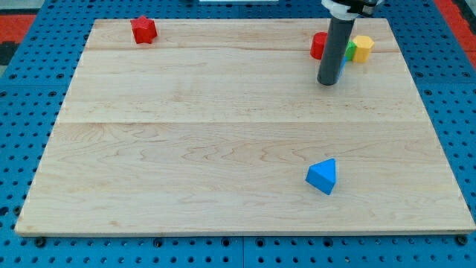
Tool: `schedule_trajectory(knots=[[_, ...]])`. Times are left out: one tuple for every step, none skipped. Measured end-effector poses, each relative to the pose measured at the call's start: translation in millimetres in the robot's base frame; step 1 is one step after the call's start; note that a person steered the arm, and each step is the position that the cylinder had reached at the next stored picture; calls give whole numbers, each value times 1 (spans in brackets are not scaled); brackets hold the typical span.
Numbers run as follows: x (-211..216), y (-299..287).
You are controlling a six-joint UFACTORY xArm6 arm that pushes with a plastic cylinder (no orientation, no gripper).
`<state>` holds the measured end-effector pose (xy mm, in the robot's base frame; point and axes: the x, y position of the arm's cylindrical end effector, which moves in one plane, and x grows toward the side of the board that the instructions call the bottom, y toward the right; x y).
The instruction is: Move the blue blocks into the group of blocks
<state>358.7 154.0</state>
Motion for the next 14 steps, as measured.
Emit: schedule_trajectory(knots=[[90,52],[208,102],[253,54],[210,6],[184,6],[223,22],[219,-32],[179,-57],[128,-52],[77,-52],[34,-54],[13,-64],[56,-12],[112,-2]])
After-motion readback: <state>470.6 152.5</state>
